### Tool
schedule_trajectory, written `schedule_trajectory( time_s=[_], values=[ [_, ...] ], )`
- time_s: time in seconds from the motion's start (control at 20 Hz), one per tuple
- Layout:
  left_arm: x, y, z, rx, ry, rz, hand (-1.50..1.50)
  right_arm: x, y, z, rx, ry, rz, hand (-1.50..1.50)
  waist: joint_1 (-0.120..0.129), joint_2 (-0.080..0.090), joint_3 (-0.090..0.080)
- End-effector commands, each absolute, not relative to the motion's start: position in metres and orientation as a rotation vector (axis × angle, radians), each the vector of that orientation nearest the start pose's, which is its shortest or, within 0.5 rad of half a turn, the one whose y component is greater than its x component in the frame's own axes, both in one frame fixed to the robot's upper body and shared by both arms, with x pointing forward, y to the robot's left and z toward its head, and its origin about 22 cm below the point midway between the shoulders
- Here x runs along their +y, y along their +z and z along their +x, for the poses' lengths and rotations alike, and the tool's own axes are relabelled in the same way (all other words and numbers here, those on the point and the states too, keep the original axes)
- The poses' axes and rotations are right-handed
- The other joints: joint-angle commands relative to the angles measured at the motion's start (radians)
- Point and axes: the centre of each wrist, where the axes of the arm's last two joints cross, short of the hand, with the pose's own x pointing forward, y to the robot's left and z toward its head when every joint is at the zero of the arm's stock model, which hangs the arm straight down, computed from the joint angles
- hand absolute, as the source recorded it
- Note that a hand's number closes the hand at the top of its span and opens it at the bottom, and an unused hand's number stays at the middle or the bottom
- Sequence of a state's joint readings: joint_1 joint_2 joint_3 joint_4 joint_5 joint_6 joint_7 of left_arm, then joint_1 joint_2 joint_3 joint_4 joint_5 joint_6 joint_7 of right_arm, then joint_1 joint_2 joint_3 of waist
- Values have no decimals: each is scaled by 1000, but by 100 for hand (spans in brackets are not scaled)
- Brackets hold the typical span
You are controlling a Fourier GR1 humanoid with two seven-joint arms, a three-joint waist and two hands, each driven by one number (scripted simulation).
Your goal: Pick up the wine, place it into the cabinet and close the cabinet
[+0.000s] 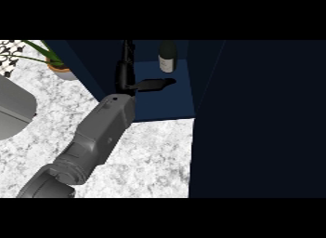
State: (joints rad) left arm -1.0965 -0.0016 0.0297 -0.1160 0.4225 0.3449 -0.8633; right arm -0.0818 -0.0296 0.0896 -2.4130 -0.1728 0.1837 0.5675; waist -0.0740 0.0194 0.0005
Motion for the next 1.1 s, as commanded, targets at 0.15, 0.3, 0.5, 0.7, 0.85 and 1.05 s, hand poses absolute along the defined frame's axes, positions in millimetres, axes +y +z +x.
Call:
schedule_trajectory(
  time_s=[0.15, 0.3, 0.5, 0.7, 0.85, 1.05],
  values=[
    [121, -10, 411, -1854, 228, 54, -150, -202, 207, 153, -1919, 345, 331, -150, -1, -10, -2],
    [125, -21, 405, -1855, 231, 25, -150, -204, 200, 154, -1911, 315, 333, -150, 10, -13, -1],
    [125, -24, 401, -1842, 236, -4, -150, -210, 198, 161, -1918, 325, 336, -150, 13, -17, -1],
    [129, -41, 388, -1849, 225, 13, -150, -203, 205, 152, -1910, 313, 327, -150, 23, -20, -1],
    [119, -39, 380, -1850, 225, -39, -150, -217, 212, 152, -1906, 323, 323, -150, 22, -23, -1],
    [99, -48, 349, -1840, 201, -59, -150, -209, 211, 153, -1904, 288, 295, -150, 46, -26, -1]
  ],
)
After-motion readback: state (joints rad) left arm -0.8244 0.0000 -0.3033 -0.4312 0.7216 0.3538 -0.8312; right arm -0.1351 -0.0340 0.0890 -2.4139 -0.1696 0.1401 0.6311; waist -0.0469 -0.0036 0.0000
